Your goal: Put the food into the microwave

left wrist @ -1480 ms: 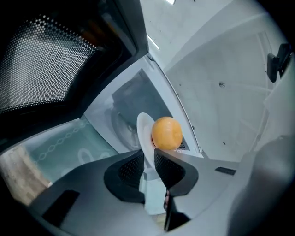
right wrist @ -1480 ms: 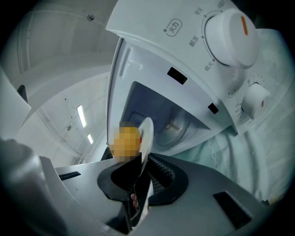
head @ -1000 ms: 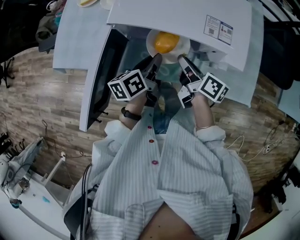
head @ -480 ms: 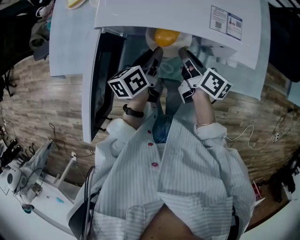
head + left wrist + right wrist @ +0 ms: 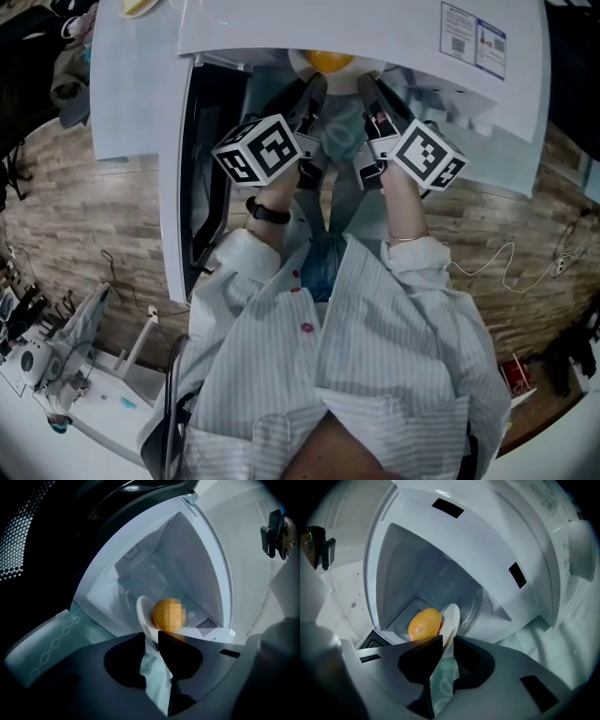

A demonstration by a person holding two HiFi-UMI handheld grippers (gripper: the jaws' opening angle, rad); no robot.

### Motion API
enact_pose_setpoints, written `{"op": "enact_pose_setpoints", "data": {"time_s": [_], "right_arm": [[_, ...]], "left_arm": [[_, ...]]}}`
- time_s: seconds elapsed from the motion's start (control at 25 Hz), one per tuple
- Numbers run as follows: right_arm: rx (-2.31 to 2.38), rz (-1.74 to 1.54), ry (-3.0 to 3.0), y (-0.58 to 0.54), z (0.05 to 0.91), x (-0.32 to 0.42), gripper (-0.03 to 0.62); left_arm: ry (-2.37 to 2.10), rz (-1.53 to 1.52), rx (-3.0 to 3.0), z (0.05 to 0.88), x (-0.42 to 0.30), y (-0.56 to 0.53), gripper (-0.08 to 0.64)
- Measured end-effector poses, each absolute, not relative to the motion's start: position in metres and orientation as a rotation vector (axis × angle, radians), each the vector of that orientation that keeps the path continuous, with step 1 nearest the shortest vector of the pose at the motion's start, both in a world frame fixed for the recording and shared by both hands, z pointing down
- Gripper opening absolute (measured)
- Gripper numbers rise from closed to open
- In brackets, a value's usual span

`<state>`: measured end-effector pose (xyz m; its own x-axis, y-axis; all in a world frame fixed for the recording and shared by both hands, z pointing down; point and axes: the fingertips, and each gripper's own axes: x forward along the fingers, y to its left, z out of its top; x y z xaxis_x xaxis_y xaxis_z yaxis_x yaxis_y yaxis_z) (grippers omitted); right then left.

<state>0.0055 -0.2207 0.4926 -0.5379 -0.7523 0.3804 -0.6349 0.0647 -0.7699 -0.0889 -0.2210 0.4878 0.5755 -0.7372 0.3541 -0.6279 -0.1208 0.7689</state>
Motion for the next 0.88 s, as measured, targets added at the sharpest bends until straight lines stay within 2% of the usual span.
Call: {"op": "enact_pose_setpoints", "data": {"time_s": [0.88], "right_arm": [[-1.595, -1.255, 2.234, -0.251, 0.495, 0.004, 0.091]], "left_arm": [[-1.163, 0.048, 1.962, 0.495, -0.089, -0.254, 0.112]]}}
